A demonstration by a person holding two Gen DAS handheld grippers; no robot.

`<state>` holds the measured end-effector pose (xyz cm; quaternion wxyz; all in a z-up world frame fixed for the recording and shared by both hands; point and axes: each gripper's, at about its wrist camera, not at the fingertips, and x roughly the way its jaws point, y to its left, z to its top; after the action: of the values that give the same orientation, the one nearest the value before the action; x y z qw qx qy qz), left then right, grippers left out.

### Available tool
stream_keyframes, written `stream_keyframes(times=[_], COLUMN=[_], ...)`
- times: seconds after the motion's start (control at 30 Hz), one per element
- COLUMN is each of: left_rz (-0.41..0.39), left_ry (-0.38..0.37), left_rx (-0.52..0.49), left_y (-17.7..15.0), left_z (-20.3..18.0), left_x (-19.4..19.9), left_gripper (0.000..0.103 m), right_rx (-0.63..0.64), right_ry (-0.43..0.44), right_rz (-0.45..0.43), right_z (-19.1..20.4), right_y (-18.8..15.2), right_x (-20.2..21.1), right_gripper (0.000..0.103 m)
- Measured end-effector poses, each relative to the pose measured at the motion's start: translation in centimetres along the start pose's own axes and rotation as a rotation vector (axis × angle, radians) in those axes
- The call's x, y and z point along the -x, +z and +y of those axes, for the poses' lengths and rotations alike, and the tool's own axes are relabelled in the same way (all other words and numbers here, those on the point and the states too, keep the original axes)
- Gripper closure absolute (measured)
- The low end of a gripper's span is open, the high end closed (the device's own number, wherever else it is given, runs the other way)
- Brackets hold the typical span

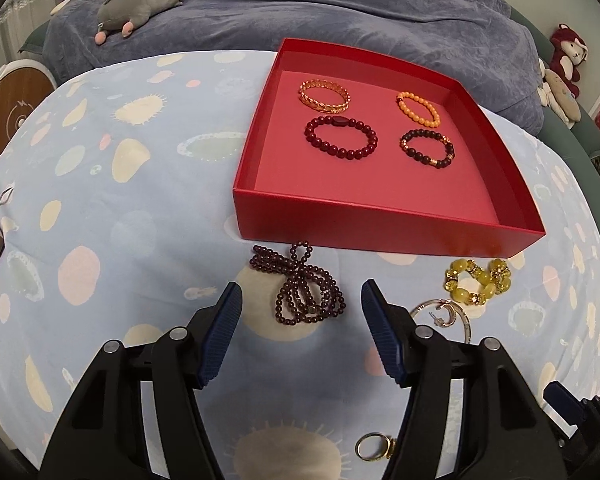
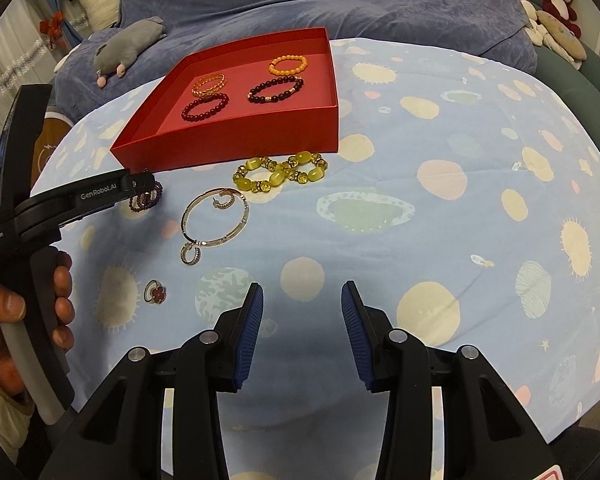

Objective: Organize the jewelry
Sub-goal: 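Grasp the dark garnet multi-strand bracelet with the left tool, then grasp the yellow glass bead bracelet with the right tool while the left holds the garnet strand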

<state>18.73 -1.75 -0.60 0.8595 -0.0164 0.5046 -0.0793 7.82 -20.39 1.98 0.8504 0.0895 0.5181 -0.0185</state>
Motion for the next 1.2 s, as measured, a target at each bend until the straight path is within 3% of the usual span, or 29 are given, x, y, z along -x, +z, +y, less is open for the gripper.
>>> stream_keyframes(times=[0.07,0.27,0.77,1.2], left_rz=[0.023,0.012,0.024,0.036], left_ry=[-0.002,-0.056,-0.056,-0.047], left_rx=[-0.001,0.013,0.03,0.023], left_y=[0.0,-0.6,-5.5,-6.2], left_z=[0.2,1.3,3.5,3.1], left_x=[-0.7,-0.4,3.4,3.2], left_gripper=[0.057,0.094,0.095,0.095], right_rx=[0.003,0.01,0.046,-0.05], right_ry=[0.001,0.008,0.025,0.029], right_rz=[0.003,0.007,-0.005,-0.043], right_z=[0.1,0.6,2.5,0.5], right_y=[0.1,0.4,0.1,6.2], right_x=[-0.3,-0.7,-0.2,-2.9], right_gripper=[0.063,0.063,0.063,0.065])
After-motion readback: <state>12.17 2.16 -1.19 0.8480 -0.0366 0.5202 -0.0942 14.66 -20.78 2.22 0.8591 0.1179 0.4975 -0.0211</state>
